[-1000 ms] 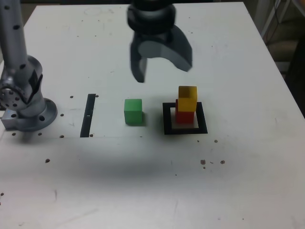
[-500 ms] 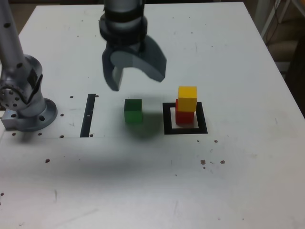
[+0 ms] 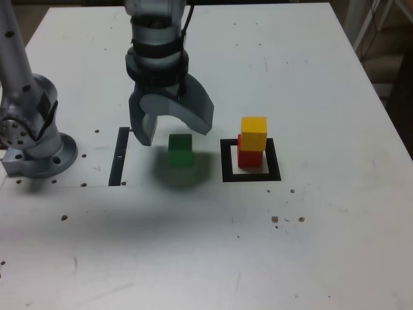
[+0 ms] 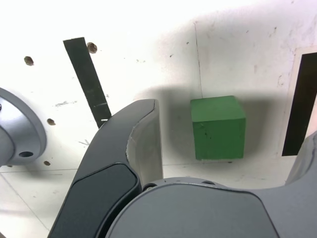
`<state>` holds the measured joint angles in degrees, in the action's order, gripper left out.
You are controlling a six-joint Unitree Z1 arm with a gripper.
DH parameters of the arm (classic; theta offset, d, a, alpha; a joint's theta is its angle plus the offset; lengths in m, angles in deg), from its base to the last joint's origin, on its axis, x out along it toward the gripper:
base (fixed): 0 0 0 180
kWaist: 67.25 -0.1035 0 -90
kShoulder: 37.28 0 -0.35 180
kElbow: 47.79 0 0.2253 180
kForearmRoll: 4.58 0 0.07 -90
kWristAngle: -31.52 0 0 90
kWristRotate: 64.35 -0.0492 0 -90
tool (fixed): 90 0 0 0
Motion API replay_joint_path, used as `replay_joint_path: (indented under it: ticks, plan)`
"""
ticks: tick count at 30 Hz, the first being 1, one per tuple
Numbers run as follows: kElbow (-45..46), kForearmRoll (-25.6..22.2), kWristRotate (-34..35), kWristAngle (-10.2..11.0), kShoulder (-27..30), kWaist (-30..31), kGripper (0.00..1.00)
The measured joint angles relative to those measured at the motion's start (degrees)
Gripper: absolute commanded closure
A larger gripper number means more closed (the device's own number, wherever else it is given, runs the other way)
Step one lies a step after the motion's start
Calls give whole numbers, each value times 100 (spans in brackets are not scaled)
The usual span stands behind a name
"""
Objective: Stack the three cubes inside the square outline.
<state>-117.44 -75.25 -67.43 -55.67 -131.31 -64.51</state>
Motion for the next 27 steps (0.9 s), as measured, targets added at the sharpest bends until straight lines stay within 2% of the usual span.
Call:
replay_joint_path:
  ticks: [10,17,21,27]
  plan:
    - [51,186,0,-57,-449,0,6]
    - [47,339,-3,-119,-765,0,14]
    - [35,392,-15,-184,-872,0,29]
    - [25,390,-16,-235,-882,0,61]
